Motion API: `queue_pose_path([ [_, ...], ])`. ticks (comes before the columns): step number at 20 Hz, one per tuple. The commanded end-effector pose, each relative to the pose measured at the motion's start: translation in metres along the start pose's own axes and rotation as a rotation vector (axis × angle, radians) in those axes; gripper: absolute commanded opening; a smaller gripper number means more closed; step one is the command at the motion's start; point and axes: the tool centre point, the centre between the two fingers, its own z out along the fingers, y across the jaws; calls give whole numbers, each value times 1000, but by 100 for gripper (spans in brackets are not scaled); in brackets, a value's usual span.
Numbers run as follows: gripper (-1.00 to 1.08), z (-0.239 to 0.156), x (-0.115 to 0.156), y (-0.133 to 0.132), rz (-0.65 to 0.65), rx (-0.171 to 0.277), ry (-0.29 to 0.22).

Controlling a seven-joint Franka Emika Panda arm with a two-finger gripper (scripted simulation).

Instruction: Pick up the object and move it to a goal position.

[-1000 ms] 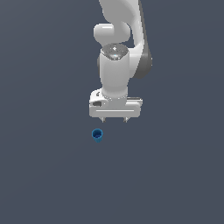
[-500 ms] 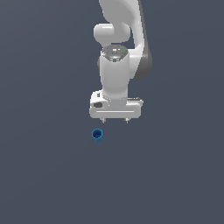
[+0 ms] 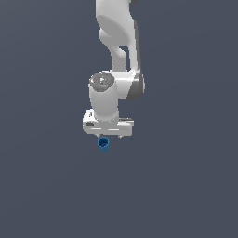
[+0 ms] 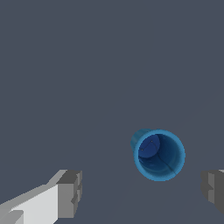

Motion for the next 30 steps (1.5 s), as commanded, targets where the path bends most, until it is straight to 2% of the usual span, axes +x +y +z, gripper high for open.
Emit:
queue_pose_path([
  [1, 100, 16, -1, 15, 15, -5, -12],
  [8, 100, 37, -3, 35, 34, -12, -28],
  [13, 100, 39, -4, 34, 34, -12, -28],
  [22, 100, 80, -6, 36, 34, -12, -29],
  [27, 100, 87, -5, 36, 34, -12, -29],
  [28, -100, 87, -5, 36, 34, -12, -29],
  [30, -100, 87, -5, 36, 34, -12, -29],
])
